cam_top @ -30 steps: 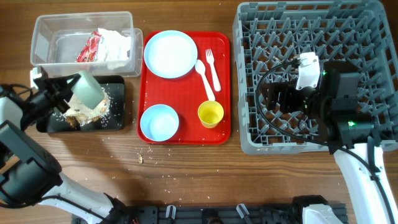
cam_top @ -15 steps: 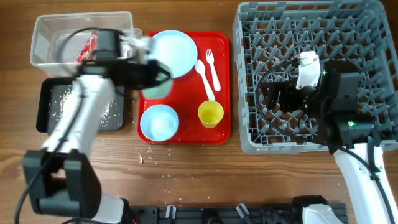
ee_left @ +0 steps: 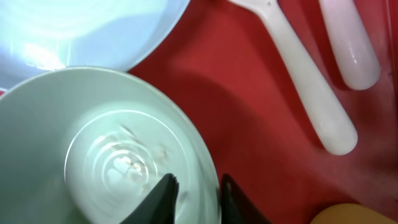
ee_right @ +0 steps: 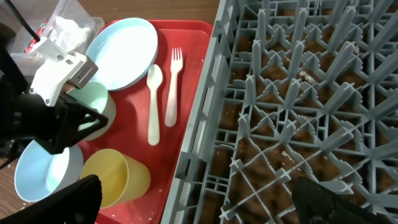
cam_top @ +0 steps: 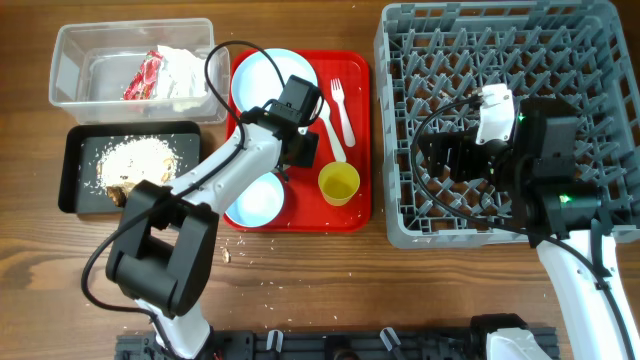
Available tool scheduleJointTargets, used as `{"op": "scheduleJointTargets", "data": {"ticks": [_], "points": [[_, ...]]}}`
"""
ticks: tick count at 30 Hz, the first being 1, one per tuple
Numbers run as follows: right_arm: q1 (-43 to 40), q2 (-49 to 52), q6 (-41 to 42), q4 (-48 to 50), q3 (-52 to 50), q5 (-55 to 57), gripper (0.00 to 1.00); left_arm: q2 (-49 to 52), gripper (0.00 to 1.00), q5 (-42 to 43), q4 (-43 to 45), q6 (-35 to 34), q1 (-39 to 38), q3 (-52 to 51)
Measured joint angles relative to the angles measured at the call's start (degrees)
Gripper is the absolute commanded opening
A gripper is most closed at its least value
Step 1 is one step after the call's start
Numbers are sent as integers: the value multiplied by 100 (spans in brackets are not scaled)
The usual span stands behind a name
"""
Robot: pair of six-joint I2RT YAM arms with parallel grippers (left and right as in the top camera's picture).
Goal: Sort waste into correct bins and load items into the dishwasher rack
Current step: 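Return the green bowl to the red tray with left gripper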
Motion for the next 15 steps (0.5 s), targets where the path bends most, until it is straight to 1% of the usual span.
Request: {"op": "scheduleJointTargets", "data": {"ticks": [2, 4, 7, 9, 11, 13, 15], "points": [[0, 0, 0, 2, -2, 0, 100, -153, 59, 118, -260, -81, 0, 122], [0, 0, 0, 0, -2, 0, 100, -584, 60, 575, -275, -92, 0, 341], [0, 0, 0, 0, -2, 0, 100, -1060, 60, 1366, -450, 127, 0, 540], [0, 0, 0, 0, -2, 0, 100, -1034, 60, 1755, -719, 271, -22, 525], [0, 0, 0, 0, -2, 0, 100, -874, 60, 1893, -881, 367, -87, 459], [0, 0, 0, 0, -2, 0, 100, -651, 56, 1980, -1014, 431, -201, 389], [0, 0, 0, 0, -2, 0, 100, -358, 41, 2031, -1056, 485, -343, 328]]}}
